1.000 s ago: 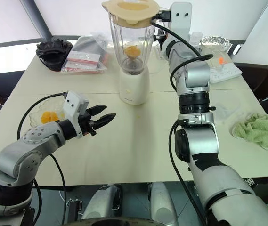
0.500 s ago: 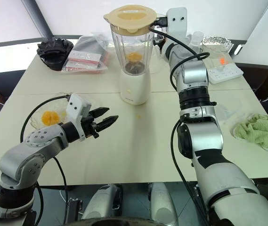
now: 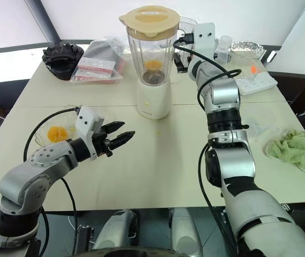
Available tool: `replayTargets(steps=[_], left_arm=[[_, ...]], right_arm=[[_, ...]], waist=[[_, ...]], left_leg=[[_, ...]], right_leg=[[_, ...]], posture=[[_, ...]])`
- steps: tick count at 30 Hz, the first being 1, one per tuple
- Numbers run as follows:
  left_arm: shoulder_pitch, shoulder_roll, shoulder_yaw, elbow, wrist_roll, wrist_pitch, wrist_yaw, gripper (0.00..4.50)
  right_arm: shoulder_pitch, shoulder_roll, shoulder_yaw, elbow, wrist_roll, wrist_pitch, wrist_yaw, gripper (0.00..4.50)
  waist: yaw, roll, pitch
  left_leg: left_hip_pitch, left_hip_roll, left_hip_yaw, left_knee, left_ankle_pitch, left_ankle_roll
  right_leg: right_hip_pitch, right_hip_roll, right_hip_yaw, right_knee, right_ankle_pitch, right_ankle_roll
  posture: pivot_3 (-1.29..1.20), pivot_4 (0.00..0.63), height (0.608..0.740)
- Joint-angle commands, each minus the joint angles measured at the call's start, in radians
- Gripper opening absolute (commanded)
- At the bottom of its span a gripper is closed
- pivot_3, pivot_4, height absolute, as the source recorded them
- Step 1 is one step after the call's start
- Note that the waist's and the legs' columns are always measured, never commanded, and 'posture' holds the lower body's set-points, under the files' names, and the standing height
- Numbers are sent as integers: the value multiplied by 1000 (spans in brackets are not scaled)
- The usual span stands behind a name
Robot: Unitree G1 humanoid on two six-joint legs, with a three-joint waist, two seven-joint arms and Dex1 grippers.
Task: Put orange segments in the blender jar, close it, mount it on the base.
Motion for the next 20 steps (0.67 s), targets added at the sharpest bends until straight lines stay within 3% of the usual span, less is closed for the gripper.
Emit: replayTargets(steps=[1,4,9,15,20], left_arm=[[-16,12,39,-4,-19,-24,-14,2635],[-21,6,55,4,-42,-13,-14,2635],[-2,44,93,1,-69,-11,-42,2635],[-8,115,228,23,-128,-10,-81,2635],[44,193,312,11,-205,-3,-154,2635]], right_arm=[[54,-38,7,-157,2,53,33,4455],[138,-72,15,-279,13,119,71,4455],[385,-238,15,-643,177,264,338,4455],[552,-434,-181,-858,367,265,550,4455],[666,-526,-285,-897,451,227,657,4455]], waist=[[0,0,0],[2,0,0],[8,0,0],[4,-1,1],[2,-3,1]], left_leg=[[0,0,0,0,0,0],[0,0,0,0,0,0],[-1,0,-1,0,0,0],[0,1,0,1,0,0],[1,2,0,2,0,0]], right_leg=[[0,0,0,0,0,0],[0,0,0,0,0,0],[0,0,-1,0,-1,1],[0,0,-1,-1,-1,0],[2,1,-1,-2,-3,-3]], posture=[[0,150,740],[0,150,740],[0,150,740],[0,150,740],[0,150,740]])
